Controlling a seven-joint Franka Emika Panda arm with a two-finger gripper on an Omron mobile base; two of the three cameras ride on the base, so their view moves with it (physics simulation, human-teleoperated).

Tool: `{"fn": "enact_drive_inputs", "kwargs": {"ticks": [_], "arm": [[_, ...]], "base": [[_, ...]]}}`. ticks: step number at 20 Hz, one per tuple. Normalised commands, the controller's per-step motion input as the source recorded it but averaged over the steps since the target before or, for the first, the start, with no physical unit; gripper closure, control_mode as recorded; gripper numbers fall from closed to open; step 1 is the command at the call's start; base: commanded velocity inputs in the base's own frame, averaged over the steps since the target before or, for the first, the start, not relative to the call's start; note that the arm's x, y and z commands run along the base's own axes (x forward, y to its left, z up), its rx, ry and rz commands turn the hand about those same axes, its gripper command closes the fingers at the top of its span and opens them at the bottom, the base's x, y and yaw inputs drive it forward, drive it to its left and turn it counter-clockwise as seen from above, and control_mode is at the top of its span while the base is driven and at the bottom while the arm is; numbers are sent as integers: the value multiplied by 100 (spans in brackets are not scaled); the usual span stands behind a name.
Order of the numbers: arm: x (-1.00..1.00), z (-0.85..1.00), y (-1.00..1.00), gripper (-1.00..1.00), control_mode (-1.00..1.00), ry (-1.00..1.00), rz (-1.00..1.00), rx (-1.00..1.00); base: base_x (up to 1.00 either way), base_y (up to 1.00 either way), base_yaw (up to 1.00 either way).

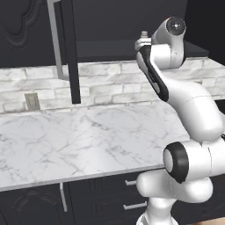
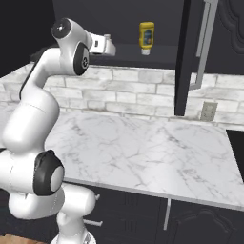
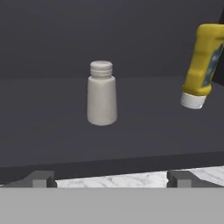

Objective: Move the shaker and mustard from the cabinet to the dining counter.

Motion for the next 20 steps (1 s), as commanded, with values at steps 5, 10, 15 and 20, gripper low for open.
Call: {"fn": "enact_drive_inputs", "kwargs": {"ticks": [5, 10, 15, 20], "arm": [[39, 0, 0, -100, -100, 0, 0, 0], [42, 0, 1, -100, -100, 3, 0, 0], [42, 0, 0, -100, -100, 4, 0, 0], [43, 0, 0, -100, -100, 3, 0, 0]], "base": [[0, 0, 0], [0, 0, 0], [0, 0, 0], [0, 0, 0]]}}
